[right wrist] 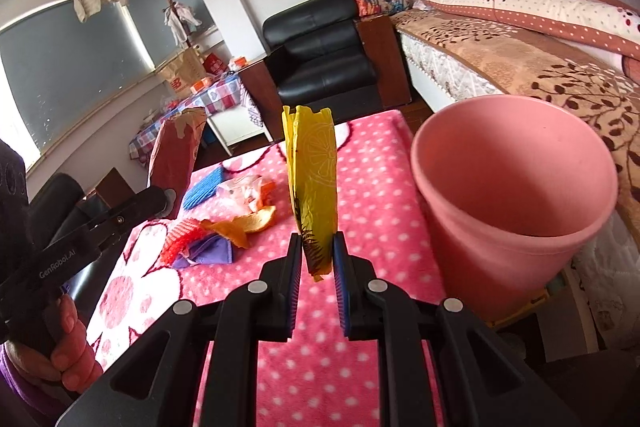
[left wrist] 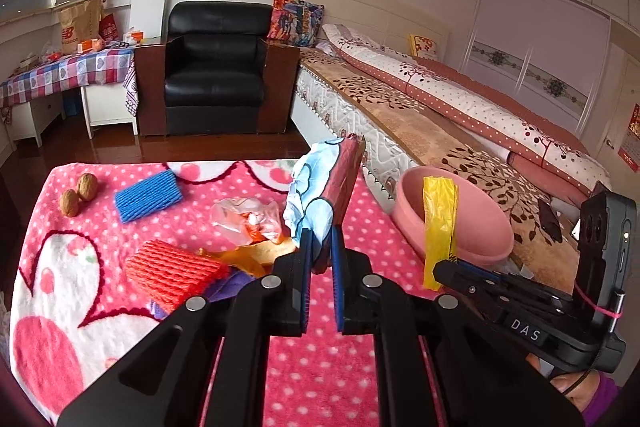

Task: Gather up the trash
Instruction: 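Carry the carton piece and yellow wrapper over the pink bucket with both grippers, then open both grippers above the pink bucket to drop the items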

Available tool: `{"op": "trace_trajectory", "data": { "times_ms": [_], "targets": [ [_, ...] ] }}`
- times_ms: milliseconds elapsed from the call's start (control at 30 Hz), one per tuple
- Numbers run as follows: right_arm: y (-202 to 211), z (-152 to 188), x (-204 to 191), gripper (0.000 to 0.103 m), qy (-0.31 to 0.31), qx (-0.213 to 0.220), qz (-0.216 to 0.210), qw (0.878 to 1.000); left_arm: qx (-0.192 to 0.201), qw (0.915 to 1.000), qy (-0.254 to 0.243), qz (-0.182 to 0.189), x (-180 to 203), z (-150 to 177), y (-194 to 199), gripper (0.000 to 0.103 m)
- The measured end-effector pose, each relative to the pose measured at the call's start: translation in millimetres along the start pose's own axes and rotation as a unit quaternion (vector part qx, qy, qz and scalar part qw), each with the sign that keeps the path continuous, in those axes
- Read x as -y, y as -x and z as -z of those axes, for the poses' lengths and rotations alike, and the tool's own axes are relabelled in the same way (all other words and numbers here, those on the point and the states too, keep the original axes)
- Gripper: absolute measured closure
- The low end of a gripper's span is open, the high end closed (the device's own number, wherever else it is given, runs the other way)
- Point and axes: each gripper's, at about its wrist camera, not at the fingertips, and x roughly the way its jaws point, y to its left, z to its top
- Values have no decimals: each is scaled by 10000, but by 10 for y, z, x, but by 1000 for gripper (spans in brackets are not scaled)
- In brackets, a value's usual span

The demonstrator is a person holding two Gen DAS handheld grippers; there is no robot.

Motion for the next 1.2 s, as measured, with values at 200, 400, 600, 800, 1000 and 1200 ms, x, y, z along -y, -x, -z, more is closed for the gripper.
{"op": "trace_trajectory", "data": {
  "times_ms": [200,400,600,800,1000,1200],
  "targets": [
    [148,-80,299,88,-170,200,293,9992,-122,9994,-214,256,321,-22,-160,94],
    [257,-150,619,88,-416,379,527,9970,-252,9974,-471,483,638,-37,-345,94],
    [333,-237,937,87,-611,462,763,9941,-375,9953,-667,598,892,-62,-560,94],
    [342,-287,1167,87,-719,513,928,9918,-483,9929,-819,718,1117,-100,-761,94],
    [318,-311,1292,87,-778,530,1005,9905,-619,9899,-949,852,1336,-105,-984,94],
    [266,-314,1434,87,-877,494,1044,9894,-753,9883,-1014,852,1437,-74,-1167,94]
  ]
}}
